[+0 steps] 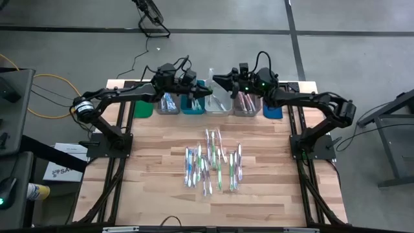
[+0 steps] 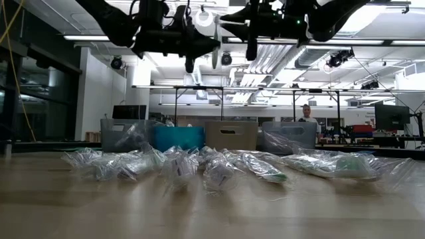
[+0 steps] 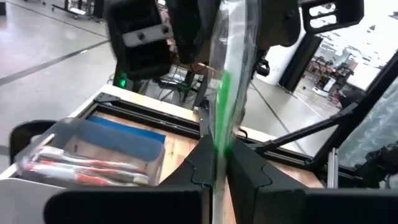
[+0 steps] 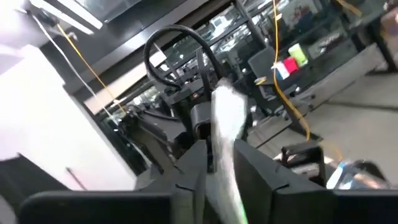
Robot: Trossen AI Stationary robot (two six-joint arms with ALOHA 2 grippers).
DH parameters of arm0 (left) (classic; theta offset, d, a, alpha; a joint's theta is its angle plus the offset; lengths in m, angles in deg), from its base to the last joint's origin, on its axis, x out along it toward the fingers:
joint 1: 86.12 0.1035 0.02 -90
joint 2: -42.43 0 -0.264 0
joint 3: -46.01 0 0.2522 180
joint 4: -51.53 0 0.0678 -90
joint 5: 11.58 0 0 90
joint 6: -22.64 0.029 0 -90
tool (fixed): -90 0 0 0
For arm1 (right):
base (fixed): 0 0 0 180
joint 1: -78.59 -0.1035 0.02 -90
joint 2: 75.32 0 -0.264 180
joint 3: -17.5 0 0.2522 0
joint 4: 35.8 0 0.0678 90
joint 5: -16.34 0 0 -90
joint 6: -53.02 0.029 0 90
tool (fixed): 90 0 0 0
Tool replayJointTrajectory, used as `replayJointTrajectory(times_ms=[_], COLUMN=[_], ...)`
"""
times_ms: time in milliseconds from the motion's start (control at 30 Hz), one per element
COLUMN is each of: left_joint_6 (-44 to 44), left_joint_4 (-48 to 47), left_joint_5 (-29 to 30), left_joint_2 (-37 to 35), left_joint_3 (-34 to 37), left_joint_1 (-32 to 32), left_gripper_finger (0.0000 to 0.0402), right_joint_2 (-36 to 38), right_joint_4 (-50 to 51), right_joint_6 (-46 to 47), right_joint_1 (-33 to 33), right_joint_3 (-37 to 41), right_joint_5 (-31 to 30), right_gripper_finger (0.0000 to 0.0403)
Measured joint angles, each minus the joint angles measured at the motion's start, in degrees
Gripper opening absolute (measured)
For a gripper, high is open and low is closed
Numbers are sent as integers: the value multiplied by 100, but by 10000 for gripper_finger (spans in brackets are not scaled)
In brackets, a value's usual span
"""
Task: Pick & Place Toothbrushes
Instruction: Put the green toothbrush into the blue bin
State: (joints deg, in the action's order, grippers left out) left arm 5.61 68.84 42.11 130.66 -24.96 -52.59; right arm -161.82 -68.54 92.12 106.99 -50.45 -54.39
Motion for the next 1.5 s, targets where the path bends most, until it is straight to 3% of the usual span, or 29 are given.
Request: replayJointTrajectory(times_ms=[267,400,667,933,1200,1367,1500], left_joint_6=[-8,1,670,2191,4015,5548,7380], left_joint_4=[0,-9,-758,-1703,-2467,-3494,-4737], left_joint_5=[-666,-1020,-1949,-2335,-2256,-1794,-849], left_joint_2=[0,0,-37,-405,-562,-558,-557], left_joint_3=[-2,-2,-2,-2,-4,-247,-687], left_joint_1=[453,735,1441,2118,2360,2338,2294], left_gripper_finger=[15,15,15,15,15,15,15], right_joint_2=[2,2,2,2,2,2,2], right_joint_4=[114,142,306,359,440,435,430], right_joint_6=[768,1197,1534,1689,1739,1746,1763], right_joint_1=[407,673,760,673,582,571,571], right_joint_3=[0,0,0,0,0,0,0], right_joint_5=[547,934,1444,1578,1580,1580,1583], right_gripper_finger=[186,221,220,215,215,215,215])
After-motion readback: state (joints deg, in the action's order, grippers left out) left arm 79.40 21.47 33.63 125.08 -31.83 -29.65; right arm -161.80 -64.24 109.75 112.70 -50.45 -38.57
